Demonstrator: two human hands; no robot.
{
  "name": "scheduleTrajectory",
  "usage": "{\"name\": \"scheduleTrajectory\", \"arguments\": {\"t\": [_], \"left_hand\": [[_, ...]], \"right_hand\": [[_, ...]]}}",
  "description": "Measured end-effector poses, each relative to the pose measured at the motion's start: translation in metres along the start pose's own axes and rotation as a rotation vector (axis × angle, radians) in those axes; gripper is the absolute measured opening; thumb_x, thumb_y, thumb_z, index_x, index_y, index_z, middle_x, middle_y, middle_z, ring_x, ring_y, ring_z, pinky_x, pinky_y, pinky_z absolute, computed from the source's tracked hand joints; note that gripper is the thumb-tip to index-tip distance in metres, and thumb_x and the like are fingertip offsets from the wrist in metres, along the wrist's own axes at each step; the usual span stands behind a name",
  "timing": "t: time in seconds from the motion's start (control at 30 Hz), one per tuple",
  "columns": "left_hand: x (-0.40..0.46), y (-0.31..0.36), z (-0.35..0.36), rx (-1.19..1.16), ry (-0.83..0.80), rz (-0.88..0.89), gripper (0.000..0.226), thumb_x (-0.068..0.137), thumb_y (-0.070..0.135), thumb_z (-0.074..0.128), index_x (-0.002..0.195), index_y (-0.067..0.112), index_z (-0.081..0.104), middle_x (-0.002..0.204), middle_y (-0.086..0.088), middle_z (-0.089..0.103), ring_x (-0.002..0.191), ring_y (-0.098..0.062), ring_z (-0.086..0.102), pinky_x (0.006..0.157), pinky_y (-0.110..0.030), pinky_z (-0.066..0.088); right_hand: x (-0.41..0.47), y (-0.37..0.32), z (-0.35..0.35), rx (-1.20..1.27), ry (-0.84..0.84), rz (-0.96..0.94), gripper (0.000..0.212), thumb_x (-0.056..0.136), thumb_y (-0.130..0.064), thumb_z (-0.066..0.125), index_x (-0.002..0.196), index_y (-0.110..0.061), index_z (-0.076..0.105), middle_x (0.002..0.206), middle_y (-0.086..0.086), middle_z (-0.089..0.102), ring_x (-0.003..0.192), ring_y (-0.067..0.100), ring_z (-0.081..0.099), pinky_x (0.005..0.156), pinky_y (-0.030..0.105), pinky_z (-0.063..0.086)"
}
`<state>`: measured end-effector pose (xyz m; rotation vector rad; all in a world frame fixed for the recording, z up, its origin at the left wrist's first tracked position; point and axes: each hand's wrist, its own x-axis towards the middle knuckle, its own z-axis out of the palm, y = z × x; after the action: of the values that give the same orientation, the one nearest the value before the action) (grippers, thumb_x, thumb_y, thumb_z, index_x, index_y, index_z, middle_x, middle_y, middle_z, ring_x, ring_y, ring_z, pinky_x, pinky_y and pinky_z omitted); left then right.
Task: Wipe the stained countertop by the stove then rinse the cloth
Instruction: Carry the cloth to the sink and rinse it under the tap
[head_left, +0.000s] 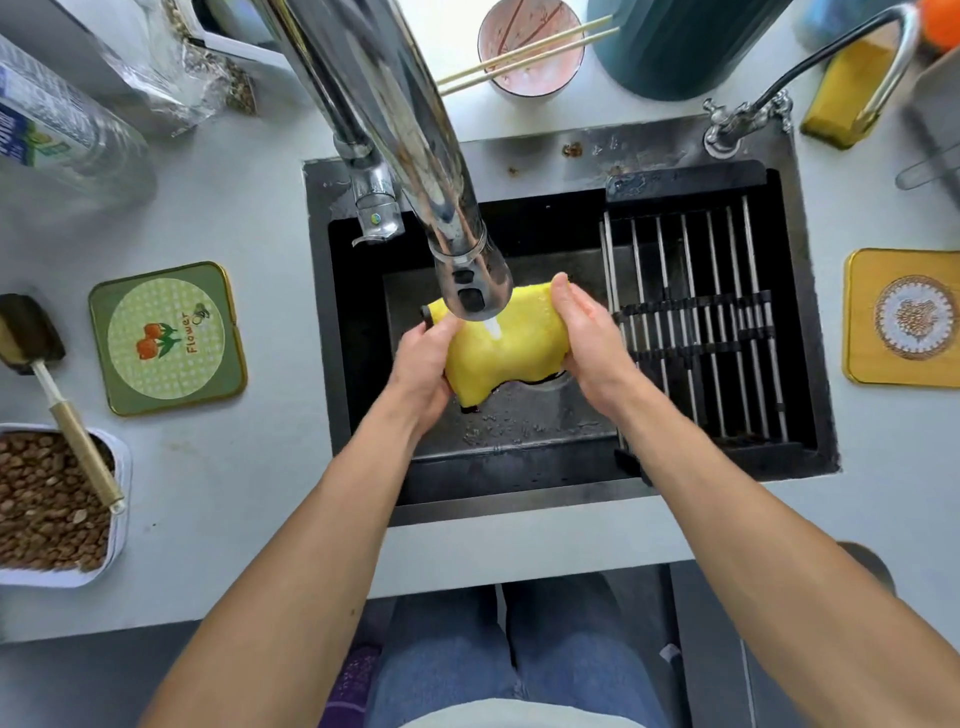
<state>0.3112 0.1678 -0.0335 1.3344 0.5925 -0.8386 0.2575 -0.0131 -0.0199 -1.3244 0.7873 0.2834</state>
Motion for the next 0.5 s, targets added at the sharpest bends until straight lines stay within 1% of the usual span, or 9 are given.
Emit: {"name": "scheduleTrajectory", "arguments": {"t": [0.07, 0.17, 0.23, 0.27, 0.3, 0.33, 0.4, 0.47, 0.5], "left_hand": [[0.004, -0.006, 0.013, -0.025, 0.046, -0.094, 0.021, 0.097, 0.026, 0.074, 0.11, 0.009, 0.077, 0.104, -0.011, 0.082, 0.088, -0.025, 0.077, 0.063, -0.036, 0.063], [0.012, -0.01, 0.02, -0.095, 0.092, -0.18, 0.032, 0.096, 0.027, 0.074, 0.122, 0.007, 0.074, 0.124, -0.018, 0.077, 0.101, -0.032, 0.075, 0.084, -0.049, 0.065], [0.017, -0.014, 0.022, 0.025, 0.187, -0.086, 0.03, 0.1, 0.031, 0.066, 0.121, 0.012, 0.072, 0.12, -0.013, 0.077, 0.114, -0.035, 0.072, 0.097, -0.058, 0.06], [0.018, -0.015, 0.024, 0.186, 0.257, -0.003, 0.022, 0.1, 0.035, 0.062, 0.113, 0.021, 0.073, 0.113, -0.007, 0.076, 0.115, -0.035, 0.07, 0.098, -0.056, 0.059], [0.016, -0.013, 0.025, 0.322, 0.317, 0.074, 0.013, 0.099, 0.038, 0.059, 0.1, 0.034, 0.071, 0.102, 0.002, 0.073, 0.112, -0.033, 0.068, 0.094, -0.048, 0.057], [0.012, -0.012, 0.028, 0.396, 0.363, 0.119, 0.012, 0.095, 0.041, 0.058, 0.086, 0.042, 0.067, 0.09, 0.011, 0.068, 0.104, -0.029, 0.066, 0.084, -0.04, 0.054], [0.004, -0.008, 0.035, 0.429, 0.377, 0.157, 0.013, 0.082, 0.046, 0.054, 0.071, 0.041, 0.058, 0.077, 0.018, 0.059, 0.083, -0.019, 0.061, 0.065, -0.029, 0.045], [-0.002, -0.008, 0.052, 0.45, 0.347, 0.2, 0.025, 0.078, 0.059, 0.051, 0.069, 0.036, 0.055, 0.068, 0.015, 0.06, 0.07, -0.007, 0.059, 0.057, -0.016, 0.04], [-0.007, -0.01, 0.062, 0.488, 0.307, 0.233, 0.037, 0.08, 0.067, 0.051, 0.067, 0.033, 0.058, 0.063, 0.013, 0.063, 0.066, -0.001, 0.062, 0.052, -0.007, 0.036]], "right_hand": [[0.005, 0.005, 0.014, 0.221, 0.098, 0.097, 0.052, 0.11, -0.05, 0.046, 0.129, -0.007, 0.067, 0.126, 0.019, 0.074, 0.113, 0.034, 0.074, 0.097, 0.054, 0.061], [0.013, 0.008, 0.021, 0.442, 0.119, 0.199, 0.053, 0.108, -0.047, 0.051, 0.133, -0.002, 0.066, 0.122, 0.017, 0.076, 0.099, 0.027, 0.078, 0.078, 0.044, 0.067], [0.016, 0.009, 0.024, 0.467, 0.115, 0.196, 0.051, 0.109, -0.045, 0.052, 0.133, -0.003, 0.066, 0.124, 0.018, 0.076, 0.106, 0.03, 0.077, 0.083, 0.046, 0.066], [0.017, 0.011, 0.025, 0.44, 0.139, 0.182, 0.048, 0.11, -0.046, 0.05, 0.13, -0.006, 0.066, 0.125, 0.017, 0.076, 0.109, 0.031, 0.076, 0.088, 0.048, 0.065], [0.018, 0.011, 0.026, 0.367, 0.189, 0.159, 0.043, 0.11, -0.046, 0.047, 0.125, -0.011, 0.067, 0.122, 0.014, 0.076, 0.11, 0.029, 0.075, 0.092, 0.049, 0.063], [0.019, 0.013, 0.027, 0.29, 0.224, 0.148, 0.039, 0.111, -0.047, 0.045, 0.118, -0.015, 0.066, 0.118, 0.009, 0.075, 0.107, 0.025, 0.074, 0.095, 0.049, 0.062], [0.022, 0.017, 0.029, 0.166, 0.269, 0.174, 0.039, 0.112, -0.048, 0.042, 0.115, -0.016, 0.064, 0.11, 0.004, 0.072, 0.1, 0.021, 0.071, 0.093, 0.046, 0.061], [0.023, 0.016, 0.035, 0.264, 0.238, 0.333, 0.043, 0.111, -0.049, 0.043, 0.112, -0.014, 0.068, 0.097, 0.003, 0.075, 0.089, 0.022, 0.073, 0.077, 0.038, 0.064], [0.022, 0.014, 0.038, 0.317, 0.208, 0.395, 0.043, 0.111, -0.047, 0.044, 0.102, -0.014, 0.07, 0.086, 0.002, 0.077, 0.079, 0.021, 0.073, 0.065, 0.031, 0.062]]}}
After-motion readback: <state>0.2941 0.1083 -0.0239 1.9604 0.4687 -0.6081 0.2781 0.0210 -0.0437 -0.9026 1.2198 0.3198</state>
